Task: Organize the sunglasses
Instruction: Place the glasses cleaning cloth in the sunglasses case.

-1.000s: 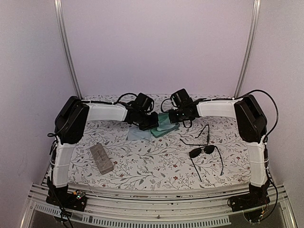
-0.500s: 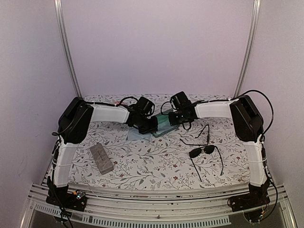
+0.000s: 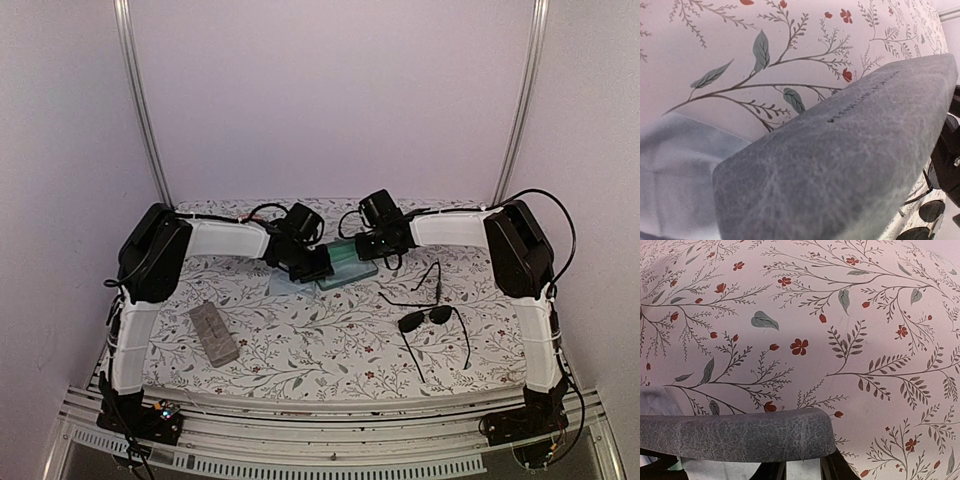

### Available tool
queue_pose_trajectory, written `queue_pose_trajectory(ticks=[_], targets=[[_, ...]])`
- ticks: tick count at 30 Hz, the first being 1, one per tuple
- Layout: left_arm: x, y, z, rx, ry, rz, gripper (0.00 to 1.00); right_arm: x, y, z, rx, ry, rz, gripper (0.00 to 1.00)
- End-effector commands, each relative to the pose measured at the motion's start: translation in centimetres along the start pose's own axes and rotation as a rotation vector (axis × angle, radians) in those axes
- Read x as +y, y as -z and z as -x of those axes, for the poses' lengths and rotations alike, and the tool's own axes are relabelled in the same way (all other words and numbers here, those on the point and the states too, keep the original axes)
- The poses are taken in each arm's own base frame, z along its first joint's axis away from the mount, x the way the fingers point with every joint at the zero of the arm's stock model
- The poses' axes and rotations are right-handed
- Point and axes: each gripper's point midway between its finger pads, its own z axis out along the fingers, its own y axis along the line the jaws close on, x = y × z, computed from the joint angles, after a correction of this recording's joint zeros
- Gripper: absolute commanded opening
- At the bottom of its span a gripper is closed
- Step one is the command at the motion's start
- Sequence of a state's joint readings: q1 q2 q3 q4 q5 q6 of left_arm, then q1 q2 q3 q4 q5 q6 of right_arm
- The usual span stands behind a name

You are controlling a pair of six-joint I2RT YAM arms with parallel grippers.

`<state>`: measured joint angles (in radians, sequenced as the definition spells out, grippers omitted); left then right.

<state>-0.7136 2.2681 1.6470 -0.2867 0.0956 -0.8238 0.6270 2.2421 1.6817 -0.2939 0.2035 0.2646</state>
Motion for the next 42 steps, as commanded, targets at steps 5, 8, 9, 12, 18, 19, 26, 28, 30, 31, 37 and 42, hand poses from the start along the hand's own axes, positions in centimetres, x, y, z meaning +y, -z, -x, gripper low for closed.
queue_pose_trajectory(ticks=[5, 8, 9, 12, 18, 19, 26, 28, 30, 31, 37, 42], targets=[[-2.2, 3.6, 1.0, -0.055, -0.017, -0.027, 0.31, 0.4, 1.6, 1.0, 0.003, -0.043, 0.042, 0.25], [-2.6, 3.7, 1.1, -0.071, -0.028, -0.046, 0.24, 1.1, 1.9, 0.4, 0.021, -0.065, 0.087, 0.21], [-2.9, 3.6, 1.1, -0.072, -0.031, -0.060, 0.22, 1.2, 2.0, 0.2, 0.024, -0.077, 0.100, 0.20], [-3.2, 2.6, 0.8, -0.066, -0.039, -0.088, 0.17, 1.8, 1.8, -0.4, 0.040, -0.102, 0.134, 0.14], [-3.0, -0.1, 0.5, -0.064, -0.055, -0.085, 0.17, 2.0, 0.7, -1.5, 0.069, -0.135, 0.147, 0.13], [-2.8, -0.5, 0.4, -0.062, -0.056, -0.081, 0.17, 2.1, 0.6, -1.6, 0.070, -0.139, 0.149, 0.13], [-1.5, -2.1, -0.1, -0.063, -0.047, -0.035, 0.17, 2.1, -0.4, -1.9, 0.074, -0.142, 0.143, 0.12], [-1.1, -2.1, 0.0, -0.078, -0.048, -0.012, 0.17, 2.1, -0.7, -2.1, 0.078, -0.142, 0.140, 0.12], [-0.6, -2.0, 0.1, -0.086, -0.042, 0.018, 0.18, 2.0, -0.9, -2.2, 0.078, -0.142, 0.134, 0.13], [-0.3, -1.9, 0.0, -0.082, -0.040, 0.031, 0.19, 1.9, -1.0, -2.2, 0.077, -0.143, 0.127, 0.13], [1.5, -1.1, -1.1, -0.056, -0.028, 0.133, 0.24, 0.9, -1.8, -2.6, 0.078, -0.154, 0.066, 0.14], [2.6, -0.3, -1.8, -0.045, -0.025, 0.177, 0.26, -0.9, -2.5, -3.1, 0.085, -0.177, -0.046, 0.17]])
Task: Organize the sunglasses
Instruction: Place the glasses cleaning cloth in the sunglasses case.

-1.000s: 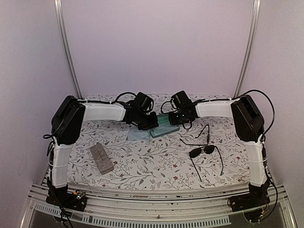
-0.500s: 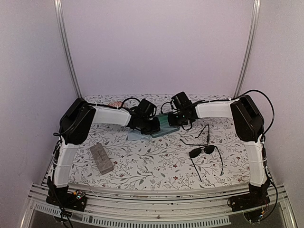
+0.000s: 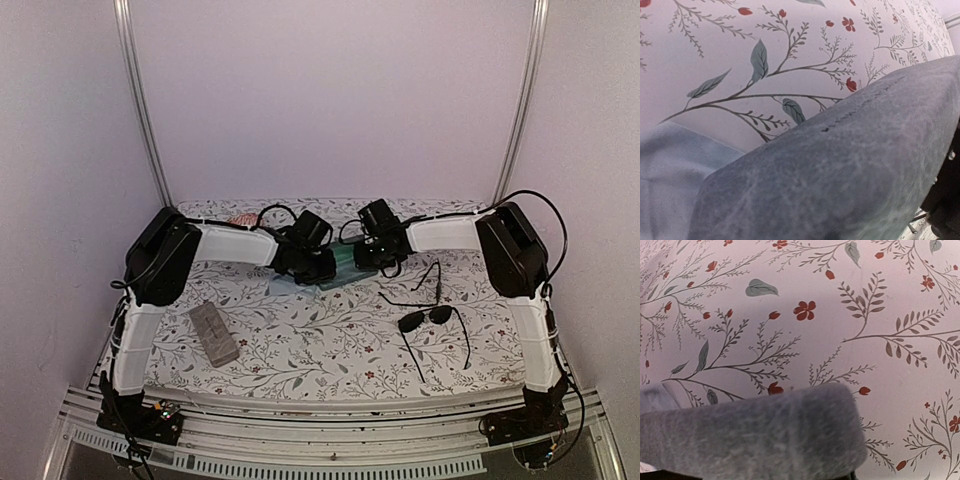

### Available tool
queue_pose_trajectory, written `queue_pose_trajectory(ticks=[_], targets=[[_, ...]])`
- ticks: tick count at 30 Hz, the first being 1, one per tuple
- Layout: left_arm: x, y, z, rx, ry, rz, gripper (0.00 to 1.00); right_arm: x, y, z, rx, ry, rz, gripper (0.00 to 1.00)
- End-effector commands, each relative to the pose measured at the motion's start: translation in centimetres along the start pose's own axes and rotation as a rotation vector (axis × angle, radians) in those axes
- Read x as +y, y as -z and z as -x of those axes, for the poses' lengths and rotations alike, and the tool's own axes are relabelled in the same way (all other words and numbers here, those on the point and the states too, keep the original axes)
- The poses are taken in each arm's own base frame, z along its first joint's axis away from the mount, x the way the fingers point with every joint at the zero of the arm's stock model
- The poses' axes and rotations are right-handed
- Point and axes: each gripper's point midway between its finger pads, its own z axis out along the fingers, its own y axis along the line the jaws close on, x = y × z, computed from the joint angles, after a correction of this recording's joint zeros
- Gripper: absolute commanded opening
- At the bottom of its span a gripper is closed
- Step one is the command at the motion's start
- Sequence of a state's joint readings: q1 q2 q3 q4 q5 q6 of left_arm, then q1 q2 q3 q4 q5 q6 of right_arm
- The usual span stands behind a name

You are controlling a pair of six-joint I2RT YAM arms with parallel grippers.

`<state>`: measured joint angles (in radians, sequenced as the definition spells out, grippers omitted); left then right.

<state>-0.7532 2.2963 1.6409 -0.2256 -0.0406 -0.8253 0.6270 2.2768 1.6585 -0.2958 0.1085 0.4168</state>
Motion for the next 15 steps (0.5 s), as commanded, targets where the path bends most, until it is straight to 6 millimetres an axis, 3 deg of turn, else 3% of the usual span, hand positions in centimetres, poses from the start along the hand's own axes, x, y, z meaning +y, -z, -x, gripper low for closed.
queue_pose_trajectory(ticks=[1, 4, 7, 15], targets=[[2.7, 1.1, -1.9, 0.054, -0.003, 0.119, 0.27, -2.3, -0.9, 0.4, -0.017, -0.053, -0.131, 0.18], [2.4, 1.5, -1.7, 0.054, -0.006, 0.109, 0.27, -3.1, -0.6, 0.6, -0.024, -0.082, -0.176, 0.26], [1.0, 2.3, -0.8, 0.036, -0.020, 0.060, 0.27, -2.5, 0.7, 1.5, -0.038, -0.106, -0.151, 0.31], [-4.8, 7.1, 2.9, -0.076, -0.094, -0.175, 0.35, -0.4, 8.6, 5.7, -0.140, -0.116, -0.030, 0.42]])
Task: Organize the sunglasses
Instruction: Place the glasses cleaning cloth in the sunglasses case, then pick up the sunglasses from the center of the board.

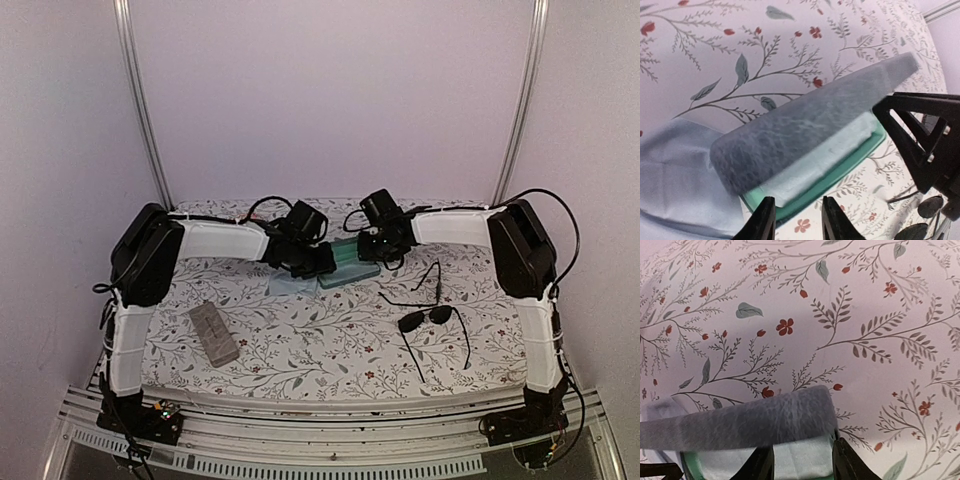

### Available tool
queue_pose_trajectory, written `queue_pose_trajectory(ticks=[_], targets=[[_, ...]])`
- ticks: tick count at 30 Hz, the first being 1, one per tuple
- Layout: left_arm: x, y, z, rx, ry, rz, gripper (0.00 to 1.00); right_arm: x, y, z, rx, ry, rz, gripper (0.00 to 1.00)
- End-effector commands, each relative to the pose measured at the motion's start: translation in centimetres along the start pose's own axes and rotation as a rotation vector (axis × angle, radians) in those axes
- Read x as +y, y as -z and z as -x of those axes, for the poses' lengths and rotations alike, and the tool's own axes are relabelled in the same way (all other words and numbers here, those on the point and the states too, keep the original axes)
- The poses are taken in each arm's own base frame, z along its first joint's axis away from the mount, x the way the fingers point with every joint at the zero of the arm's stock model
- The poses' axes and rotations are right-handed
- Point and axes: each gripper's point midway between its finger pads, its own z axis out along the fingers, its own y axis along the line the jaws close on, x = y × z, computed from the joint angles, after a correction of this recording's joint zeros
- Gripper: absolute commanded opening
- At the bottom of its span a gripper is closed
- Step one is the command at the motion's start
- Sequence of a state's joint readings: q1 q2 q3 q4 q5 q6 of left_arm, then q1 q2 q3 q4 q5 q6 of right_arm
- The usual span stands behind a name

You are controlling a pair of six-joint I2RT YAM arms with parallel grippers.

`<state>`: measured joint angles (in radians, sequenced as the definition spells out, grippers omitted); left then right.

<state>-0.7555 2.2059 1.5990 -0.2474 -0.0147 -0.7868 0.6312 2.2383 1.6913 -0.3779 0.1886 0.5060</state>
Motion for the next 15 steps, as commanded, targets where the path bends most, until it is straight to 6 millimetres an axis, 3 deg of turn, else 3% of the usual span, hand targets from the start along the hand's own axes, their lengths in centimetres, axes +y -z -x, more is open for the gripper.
queue_pose_trajectory(ticks=[1, 6, 15], targets=[[-4.0, 4.7, 2.7, -0.091, -0.068, -0.151, 0.37, 0.1, 7.5, 4.5, -0.118, -0.039, 0.050, 0.43], [-4.3, 8.4, 3.5, -0.159, -0.106, -0.186, 0.42, -3.6, 11.7, 2.7, -0.124, -0.073, -0.015, 0.48], [-1.3, 14.2, 3.8, -0.309, -0.226, -0.108, 0.52, -13.2, 17.3, -5.4, -0.013, -0.130, -0.315, 0.58]])
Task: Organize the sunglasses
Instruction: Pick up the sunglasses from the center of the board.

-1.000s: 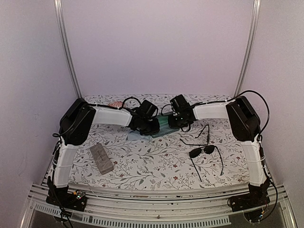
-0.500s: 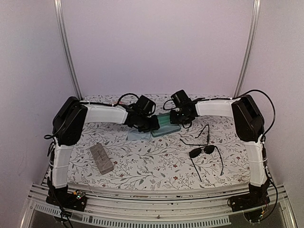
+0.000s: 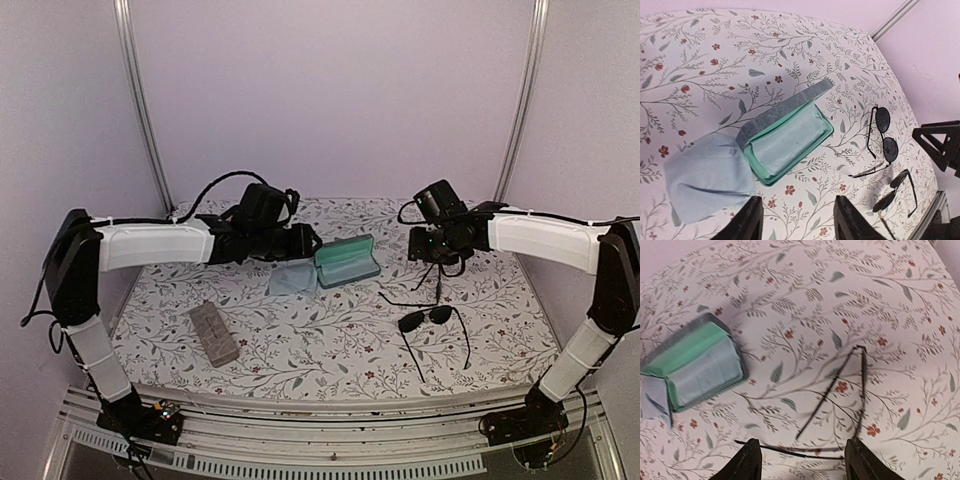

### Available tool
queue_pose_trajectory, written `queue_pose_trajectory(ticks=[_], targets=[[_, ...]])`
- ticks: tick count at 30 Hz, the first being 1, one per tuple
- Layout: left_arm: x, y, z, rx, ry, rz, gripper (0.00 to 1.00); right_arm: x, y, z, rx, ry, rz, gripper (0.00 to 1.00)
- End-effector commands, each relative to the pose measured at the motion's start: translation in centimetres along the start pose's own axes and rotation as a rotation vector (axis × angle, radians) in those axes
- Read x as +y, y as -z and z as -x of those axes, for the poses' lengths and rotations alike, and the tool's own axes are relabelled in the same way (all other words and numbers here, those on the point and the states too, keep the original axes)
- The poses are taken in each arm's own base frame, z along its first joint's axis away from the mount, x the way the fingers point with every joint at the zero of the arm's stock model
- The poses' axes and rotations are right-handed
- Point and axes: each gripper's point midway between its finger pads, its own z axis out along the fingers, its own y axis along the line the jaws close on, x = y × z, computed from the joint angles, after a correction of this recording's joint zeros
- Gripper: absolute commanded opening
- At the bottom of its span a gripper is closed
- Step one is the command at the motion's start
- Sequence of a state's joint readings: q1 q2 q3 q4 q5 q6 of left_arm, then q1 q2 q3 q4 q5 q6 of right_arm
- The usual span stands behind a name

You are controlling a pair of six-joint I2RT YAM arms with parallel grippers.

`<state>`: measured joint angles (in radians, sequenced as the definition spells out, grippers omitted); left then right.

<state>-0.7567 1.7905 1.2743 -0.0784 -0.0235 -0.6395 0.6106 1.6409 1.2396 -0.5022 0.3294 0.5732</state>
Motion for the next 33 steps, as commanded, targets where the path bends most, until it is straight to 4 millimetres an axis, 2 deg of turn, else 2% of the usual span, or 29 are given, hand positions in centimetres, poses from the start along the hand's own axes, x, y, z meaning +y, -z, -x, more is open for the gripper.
queue_pose_trajectory(ticks=[1, 4, 6, 7, 12, 15, 18, 21, 25, 29, 33], targets=[[1.2, 3.1, 1.6, -0.112, -0.114, 0.063, 0.56, -6.8, 2.3, -4.4, 0.091, -0.036, -0.221, 0.59], [2.5, 5.1, 2.0, -0.159, -0.172, 0.122, 0.76, -8.6, 3.5, -7.0, 0.137, -0.083, -0.243, 0.60], [2.8, 6.4, 2.3, -0.186, -0.220, 0.136, 0.96, -9.2, 3.7, -8.7, 0.171, -0.110, -0.229, 0.61], [3.0, 6.9, 2.4, -0.194, -0.230, 0.146, 0.98, -9.4, 3.8, -9.6, 0.189, -0.118, -0.222, 0.61], [3.5, 8.7, 2.4, -0.213, -0.275, 0.155, 0.98, -10.4, 3.3, -13.4, 0.271, -0.162, -0.212, 0.57], [3.0, 9.5, 2.3, -0.225, -0.280, 0.110, 0.98, -10.9, 2.6, -15.0, 0.311, -0.162, -0.230, 0.48], [2.4, 9.8, 2.2, -0.225, -0.278, 0.066, 0.96, -11.8, 2.1, -16.5, 0.346, -0.164, -0.275, 0.43], [1.8, 9.8, 2.1, -0.216, -0.279, 0.038, 0.95, -11.6, 1.5, -17.3, 0.363, -0.173, -0.261, 0.30], [0.7, 9.5, 1.7, -0.191, -0.288, -0.022, 0.93, -11.1, 0.9, -17.7, 0.370, -0.153, -0.229, 0.18], [0.0, 9.2, 1.5, -0.174, -0.288, -0.060, 0.91, -11.1, 0.6, -16.9, 0.344, -0.112, -0.233, 0.04], [-0.9, 9.3, 1.7, -0.171, -0.283, -0.093, 0.91, -10.2, 0.9, -15.0, 0.290, -0.038, -0.217, 0.02]])
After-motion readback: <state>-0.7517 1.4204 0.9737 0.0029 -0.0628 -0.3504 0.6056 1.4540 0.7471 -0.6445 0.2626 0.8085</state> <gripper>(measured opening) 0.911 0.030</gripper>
